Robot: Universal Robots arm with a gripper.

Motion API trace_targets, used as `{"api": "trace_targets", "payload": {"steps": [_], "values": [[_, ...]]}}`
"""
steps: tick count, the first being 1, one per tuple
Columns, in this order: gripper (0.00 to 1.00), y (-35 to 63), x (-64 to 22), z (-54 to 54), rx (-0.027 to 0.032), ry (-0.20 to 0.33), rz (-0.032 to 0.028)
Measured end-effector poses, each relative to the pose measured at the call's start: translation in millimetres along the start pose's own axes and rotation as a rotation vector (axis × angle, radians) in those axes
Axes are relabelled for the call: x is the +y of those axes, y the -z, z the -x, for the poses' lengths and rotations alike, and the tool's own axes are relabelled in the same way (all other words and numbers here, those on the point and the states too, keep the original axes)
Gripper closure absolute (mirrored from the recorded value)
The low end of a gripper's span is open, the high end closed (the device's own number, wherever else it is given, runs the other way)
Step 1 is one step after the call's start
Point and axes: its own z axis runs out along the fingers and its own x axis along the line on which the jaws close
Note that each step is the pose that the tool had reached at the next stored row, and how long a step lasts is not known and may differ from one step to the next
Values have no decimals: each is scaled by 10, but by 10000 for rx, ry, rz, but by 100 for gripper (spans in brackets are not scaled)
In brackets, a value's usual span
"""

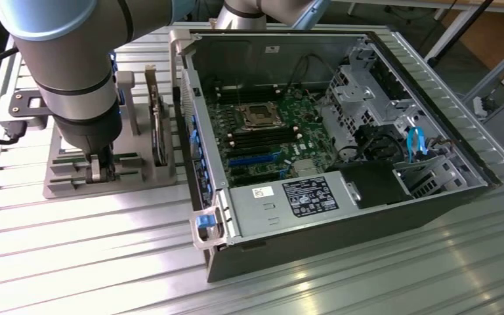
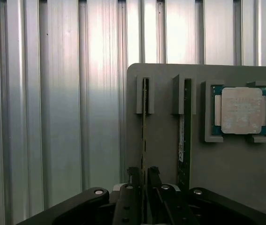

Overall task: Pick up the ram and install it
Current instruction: 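Pick up the ram and move it above insertion slot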

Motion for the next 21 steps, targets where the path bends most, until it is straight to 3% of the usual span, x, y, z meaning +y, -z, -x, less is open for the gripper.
{"api": "trace_targets", "payload": {"steps": [6,7,13,21], "values": [[80,3,0,0,0,0,0],[88,4,0,0,0,0,0],[89,8,1,0,-1,-1,0],[89,339,10,7,-11,0,0]]}}
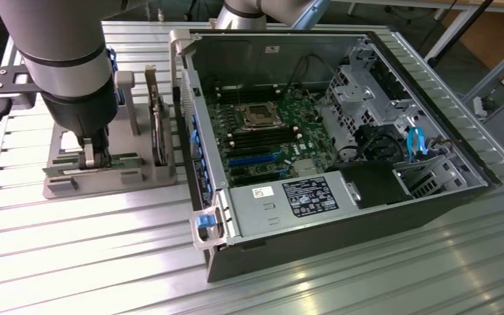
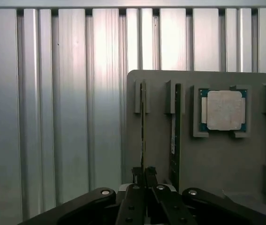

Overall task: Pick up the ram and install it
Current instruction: 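Pick up the ram and move it above insertion slot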

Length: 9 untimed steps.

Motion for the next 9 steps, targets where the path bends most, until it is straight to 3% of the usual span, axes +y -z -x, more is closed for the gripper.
{"api": "trace_targets", "payload": {"steps": [5,9], "values": [[89,256,-2,6,-5,0,0],[89,367,-5,8,-4,0,0]]}}
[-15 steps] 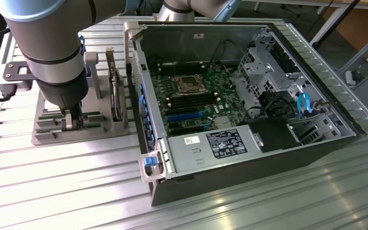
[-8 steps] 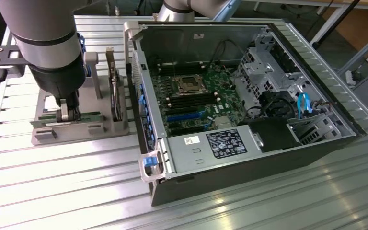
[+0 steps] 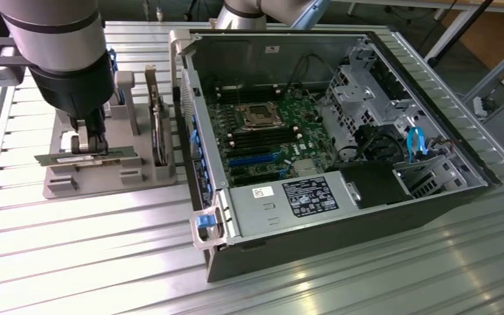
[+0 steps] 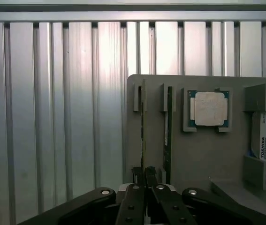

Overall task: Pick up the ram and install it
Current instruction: 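Pick up the ram and move it above insertion slot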

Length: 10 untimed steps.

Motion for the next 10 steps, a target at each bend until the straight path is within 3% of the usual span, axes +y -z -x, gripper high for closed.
{"api": "trace_targets", "payload": {"steps": [10], "values": [[89,296,4,7,0,0,0]]}}
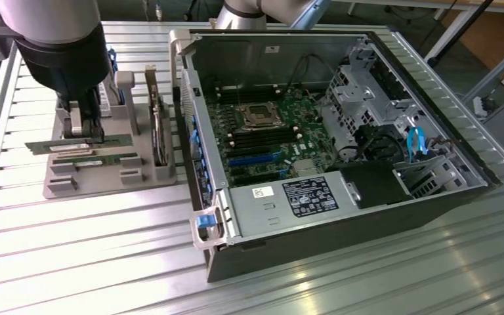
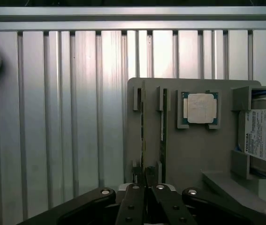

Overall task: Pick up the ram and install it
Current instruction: 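Pick up the ram and move it above insertion slot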

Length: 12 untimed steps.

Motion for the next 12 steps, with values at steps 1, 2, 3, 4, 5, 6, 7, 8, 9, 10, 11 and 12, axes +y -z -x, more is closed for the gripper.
{"api": "trace_targets", "payload": {"steps": [1,2,3,4,5,6,7,8,9,10,11,12], "values": [[89,28,0,0,0,1,0],[89,59,1,1,0,0,0],[89,85,2,2,0,0,0],[89,107,2,2,0,1,0],[89,134,3,3,0,1,0],[89,165,4,4,0,0,0],[89,200,3,4,0,1,0],[89,232,3,5,0,0,1],[89,248,2,5,0,1,0],[89,277,2,6,0,1,0],[89,315,1,7,-1,0,0],[89,330,1,7,-1,0,0]]}}
